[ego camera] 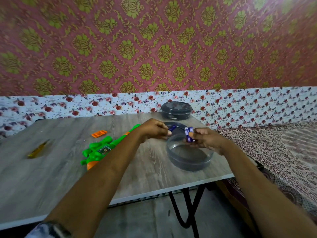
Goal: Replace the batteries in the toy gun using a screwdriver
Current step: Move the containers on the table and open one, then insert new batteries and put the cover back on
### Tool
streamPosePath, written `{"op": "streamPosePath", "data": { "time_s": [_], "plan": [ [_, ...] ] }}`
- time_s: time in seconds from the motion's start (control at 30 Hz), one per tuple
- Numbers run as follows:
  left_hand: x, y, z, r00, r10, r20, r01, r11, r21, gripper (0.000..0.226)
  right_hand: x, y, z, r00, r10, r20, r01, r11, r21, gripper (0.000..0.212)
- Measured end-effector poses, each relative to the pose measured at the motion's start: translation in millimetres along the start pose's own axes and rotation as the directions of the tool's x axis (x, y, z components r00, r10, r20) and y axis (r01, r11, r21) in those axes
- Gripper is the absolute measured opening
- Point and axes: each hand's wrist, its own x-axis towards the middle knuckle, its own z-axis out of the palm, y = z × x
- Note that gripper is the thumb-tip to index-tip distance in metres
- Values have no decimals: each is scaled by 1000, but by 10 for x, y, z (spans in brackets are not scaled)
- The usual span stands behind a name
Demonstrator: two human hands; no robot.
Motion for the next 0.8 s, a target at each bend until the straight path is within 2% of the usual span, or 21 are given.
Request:
{"op": "streamPosePath", "data": {
  "time_s": [0.1,0.17,0.37,0.43,0.5,0.6,0.7,0.8],
  "plan": [
    [-168,-39,-191,995,-8,-101,-6,990,-143,10,31,-102,269,994,-8,-111,53,912,407,13],
    [-304,-79,-323,982,-5,-188,-29,984,-175,8,58,-161,527,991,49,-126,31,824,566,10],
    [-778,-281,-765,927,34,-374,-119,971,-206,13,213,-208,1345,990,114,-88,-20,713,701,24],
    [-925,-404,-910,905,10,-425,-124,962,-242,12,313,-139,1600,992,84,-96,0,753,658,29],
    [-1055,-561,-1015,864,-27,-503,-118,960,-254,14,372,-57,1828,986,51,-158,43,840,541,30],
    [-1152,-814,-1121,792,-62,-607,-135,952,-274,19,395,26,2104,982,-107,-158,155,929,337,21],
    [-1105,-1002,-1170,766,-71,-639,-168,937,-306,17,425,10,2279,955,-283,-93,295,939,178,5],
    [-1079,-1037,-1140,748,-30,-663,-159,962,-223,12,465,10,2329,933,-359,-19,359,929,88,19]
  ]
}}
